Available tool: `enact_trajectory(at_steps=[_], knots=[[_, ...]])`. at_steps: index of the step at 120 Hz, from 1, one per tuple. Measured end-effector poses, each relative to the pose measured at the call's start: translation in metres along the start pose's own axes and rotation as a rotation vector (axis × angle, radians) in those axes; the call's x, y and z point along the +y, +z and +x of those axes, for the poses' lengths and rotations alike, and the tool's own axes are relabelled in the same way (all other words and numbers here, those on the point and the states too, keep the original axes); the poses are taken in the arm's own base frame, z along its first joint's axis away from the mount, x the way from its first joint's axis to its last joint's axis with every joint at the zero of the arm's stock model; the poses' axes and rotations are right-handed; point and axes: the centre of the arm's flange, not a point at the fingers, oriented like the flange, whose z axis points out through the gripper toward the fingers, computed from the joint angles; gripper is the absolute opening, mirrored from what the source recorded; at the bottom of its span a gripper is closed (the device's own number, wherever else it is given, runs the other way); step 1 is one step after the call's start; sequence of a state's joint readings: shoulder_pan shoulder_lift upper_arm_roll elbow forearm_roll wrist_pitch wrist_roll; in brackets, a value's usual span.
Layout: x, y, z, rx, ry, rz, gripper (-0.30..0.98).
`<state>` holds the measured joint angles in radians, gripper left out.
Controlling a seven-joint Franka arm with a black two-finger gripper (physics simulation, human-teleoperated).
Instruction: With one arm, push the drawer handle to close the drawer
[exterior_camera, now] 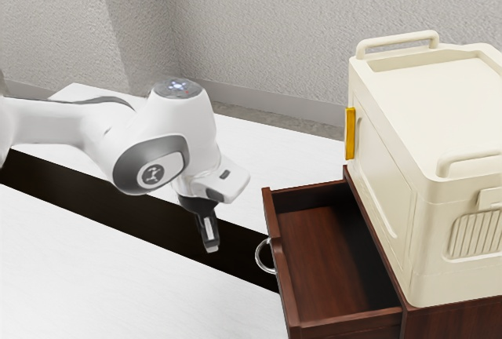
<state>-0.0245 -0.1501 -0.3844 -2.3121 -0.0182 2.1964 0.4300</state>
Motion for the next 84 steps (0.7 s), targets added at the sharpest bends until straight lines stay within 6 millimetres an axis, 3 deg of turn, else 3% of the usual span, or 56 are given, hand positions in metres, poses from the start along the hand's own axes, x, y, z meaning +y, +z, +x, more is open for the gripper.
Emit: enact_trajectory(at_steps=[17, 38, 52, 84], knots=[[0.020, 0.002, 0.016, 0.015, 0.073, -0.006, -0.06], [0.023, 0.005, 0.024, 0.026, 0.111, -0.015, -0.09], [0.042, 0.004, 0.031, 0.032, 0.158, -0.021, -0.09], [0.049, -0.001, 0.046, 0.056, 0.191, -0.037, -0.10]])
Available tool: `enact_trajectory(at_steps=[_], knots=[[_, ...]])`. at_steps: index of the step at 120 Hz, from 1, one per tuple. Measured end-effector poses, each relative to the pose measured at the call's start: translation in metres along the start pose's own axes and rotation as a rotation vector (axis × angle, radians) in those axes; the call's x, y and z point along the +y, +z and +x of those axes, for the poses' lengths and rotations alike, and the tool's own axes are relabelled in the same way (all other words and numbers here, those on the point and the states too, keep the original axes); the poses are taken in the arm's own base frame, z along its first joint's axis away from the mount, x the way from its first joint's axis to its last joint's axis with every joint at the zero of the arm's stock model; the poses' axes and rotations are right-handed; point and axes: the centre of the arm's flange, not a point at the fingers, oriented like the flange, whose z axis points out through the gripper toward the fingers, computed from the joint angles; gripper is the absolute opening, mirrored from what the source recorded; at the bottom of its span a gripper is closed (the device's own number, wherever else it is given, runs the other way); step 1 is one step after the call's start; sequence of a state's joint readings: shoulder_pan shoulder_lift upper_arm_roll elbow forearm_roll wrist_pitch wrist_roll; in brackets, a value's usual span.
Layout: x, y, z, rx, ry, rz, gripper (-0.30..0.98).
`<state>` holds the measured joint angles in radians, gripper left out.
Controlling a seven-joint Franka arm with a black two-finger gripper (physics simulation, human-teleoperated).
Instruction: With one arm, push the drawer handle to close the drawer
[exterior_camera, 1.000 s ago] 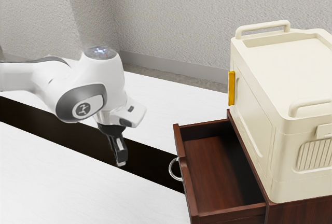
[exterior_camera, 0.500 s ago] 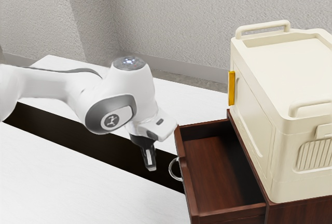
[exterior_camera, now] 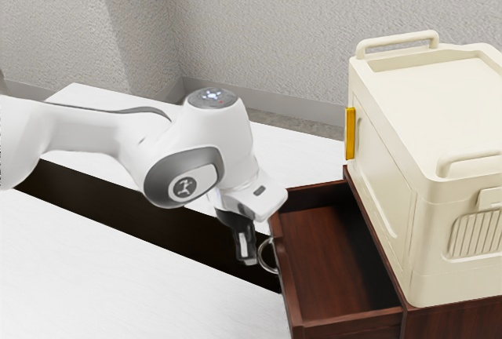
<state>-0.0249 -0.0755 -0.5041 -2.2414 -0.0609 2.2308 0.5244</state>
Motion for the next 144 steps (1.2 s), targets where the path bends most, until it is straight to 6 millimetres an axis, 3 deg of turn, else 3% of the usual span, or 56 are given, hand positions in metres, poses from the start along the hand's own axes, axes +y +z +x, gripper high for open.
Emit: enact_trajectory(at_steps=[32, 61, 82, 106, 144], knots=[[-0.005, -0.006, 0.027, 0.038, 0.030, -0.013, -0.09], [-0.014, 0.001, 0.046, 0.049, 0.051, -0.029, -0.10], [-0.004, 0.005, 0.067, 0.060, 0.094, -0.040, -0.10], [-0.012, 0.006, 0.082, 0.073, 0.113, -0.036, -0.10], [-0.004, 0.002, 0.114, 0.102, 0.167, -0.027, -0.10]])
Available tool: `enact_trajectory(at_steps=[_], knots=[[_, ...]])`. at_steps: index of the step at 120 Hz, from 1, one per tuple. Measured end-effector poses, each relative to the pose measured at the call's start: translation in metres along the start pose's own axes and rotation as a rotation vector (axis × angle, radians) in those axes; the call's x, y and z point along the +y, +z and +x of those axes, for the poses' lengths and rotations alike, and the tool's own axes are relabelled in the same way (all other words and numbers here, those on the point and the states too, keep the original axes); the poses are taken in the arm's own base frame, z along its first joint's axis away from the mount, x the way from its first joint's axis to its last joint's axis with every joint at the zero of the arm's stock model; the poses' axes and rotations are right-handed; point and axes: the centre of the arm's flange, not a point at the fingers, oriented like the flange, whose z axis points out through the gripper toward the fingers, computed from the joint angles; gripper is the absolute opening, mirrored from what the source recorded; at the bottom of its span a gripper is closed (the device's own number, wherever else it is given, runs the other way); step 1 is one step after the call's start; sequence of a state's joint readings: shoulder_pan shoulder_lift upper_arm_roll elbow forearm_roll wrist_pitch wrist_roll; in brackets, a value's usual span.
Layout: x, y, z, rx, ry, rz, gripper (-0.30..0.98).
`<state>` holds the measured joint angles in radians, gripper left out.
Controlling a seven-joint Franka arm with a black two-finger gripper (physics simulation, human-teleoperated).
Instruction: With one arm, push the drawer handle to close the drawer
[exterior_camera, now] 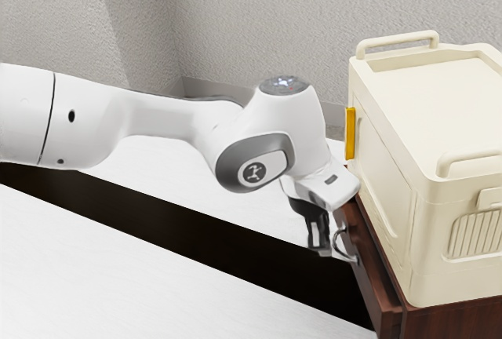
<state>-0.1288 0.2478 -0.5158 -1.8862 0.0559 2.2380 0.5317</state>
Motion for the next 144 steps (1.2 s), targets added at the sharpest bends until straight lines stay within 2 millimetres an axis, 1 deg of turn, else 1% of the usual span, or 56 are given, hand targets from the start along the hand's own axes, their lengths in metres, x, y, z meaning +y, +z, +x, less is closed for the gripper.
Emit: enact_trajectory(at_steps=[15, 34, 41, 67, 72, 77, 82, 88, 94, 98, 103, 109, 114, 120, 124, 131, 144], knots=[[-0.006, 0.000, 0.007, 0.005, 0.010, 0.012, -0.10], [-0.005, 0.005, 0.018, 0.008, 0.030, 0.014, -0.10], [-0.004, 0.004, 0.022, 0.012, 0.036, 0.019, -0.10], [-0.007, 0.007, 0.028, 0.018, 0.046, 0.027, -0.10], [-0.008, 0.007, 0.029, 0.019, 0.046, 0.029, -0.09], [-0.009, 0.006, 0.028, 0.019, 0.045, 0.030, -0.03], [-0.009, 0.007, 0.025, 0.014, 0.043, 0.031, -0.07], [-0.007, 0.009, 0.013, -0.007, 0.032, 0.034, -0.09], [-0.002, -0.002, 0.002, -0.023, 0.016, 0.050, -0.07], [0.002, -0.011, -0.004, -0.031, 0.004, 0.057, 0.01], [0.009, -0.028, -0.008, -0.037, -0.013, 0.071, 0.10], [0.014, -0.044, -0.013, -0.048, -0.044, 0.072, 0.21], [0.015, -0.054, -0.017, -0.055, -0.077, 0.065, 0.30], [0.009, -0.083, -0.019, -0.040, -0.127, 0.071, 0.38], [0.007, -0.095, -0.020, -0.041, -0.156, 0.069, 0.42], [0.007, -0.102, -0.024, -0.055, -0.194, 0.055, 0.49], [0.011, -0.104, -0.025, -0.079, -0.241, 0.031, 0.57]])
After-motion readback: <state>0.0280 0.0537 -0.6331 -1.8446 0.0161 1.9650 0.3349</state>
